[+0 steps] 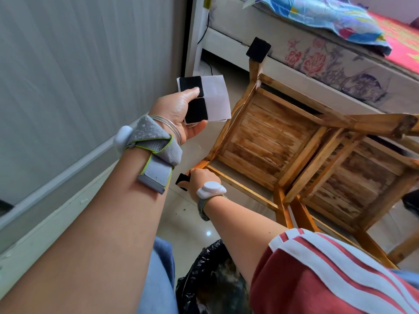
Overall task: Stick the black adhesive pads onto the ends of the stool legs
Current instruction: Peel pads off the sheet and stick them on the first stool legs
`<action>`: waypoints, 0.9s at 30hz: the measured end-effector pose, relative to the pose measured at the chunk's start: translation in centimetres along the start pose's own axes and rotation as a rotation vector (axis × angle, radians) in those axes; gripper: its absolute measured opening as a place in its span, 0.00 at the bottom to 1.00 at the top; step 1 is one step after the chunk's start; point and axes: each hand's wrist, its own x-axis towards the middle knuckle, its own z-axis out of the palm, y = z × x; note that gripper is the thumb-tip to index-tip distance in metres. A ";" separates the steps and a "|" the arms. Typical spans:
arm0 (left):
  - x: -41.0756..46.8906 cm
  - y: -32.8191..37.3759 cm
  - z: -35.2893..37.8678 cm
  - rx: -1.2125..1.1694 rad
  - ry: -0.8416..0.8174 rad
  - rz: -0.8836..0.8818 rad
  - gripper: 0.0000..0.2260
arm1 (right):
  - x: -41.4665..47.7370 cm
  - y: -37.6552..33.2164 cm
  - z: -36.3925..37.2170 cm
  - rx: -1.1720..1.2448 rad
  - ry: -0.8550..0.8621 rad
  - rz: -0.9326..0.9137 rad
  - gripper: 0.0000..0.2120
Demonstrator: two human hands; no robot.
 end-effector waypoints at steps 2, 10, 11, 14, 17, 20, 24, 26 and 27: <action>0.0 -0.1 0.1 0.006 0.004 -0.001 0.05 | -0.1 -0.1 0.1 -0.025 -0.003 0.009 0.13; -0.5 -0.6 0.6 0.026 -0.017 -0.015 0.06 | -0.2 -0.2 0.5 -0.168 0.037 -0.099 0.16; -0.5 -0.6 0.6 0.021 -0.014 -0.013 0.06 | -0.2 -0.2 0.7 -0.174 0.047 -0.105 0.16; -0.9 -0.5 1.1 0.020 -0.008 0.001 0.06 | -0.1 -0.3 0.8 -0.145 0.059 -0.099 0.17; -1.5 -0.7 2.0 0.055 -0.024 -0.006 0.06 | -0.2 0.5 0.9 -0.080 0.050 -0.111 0.21; -2.1 -1.3 3.2 0.113 -0.070 -0.011 0.07 | -1.3 2.8 1.2 0.025 0.049 -0.127 0.36; -2.6 -2.3 4.6 0.189 -0.116 0.004 0.08 | -3.2 6.7 -2.1 0.158 0.146 -0.101 0.35; -3.2 -3.2 5.4 0.239 -0.144 0.011 0.08 | -4.5 8.9 -5.4 0.223 0.197 -0.058 0.31; -3.5 -3.8 6.0 0.272 -0.164 0.015 0.08 | -5.5 10.1 -7.3 0.262 0.224 -0.047 0.27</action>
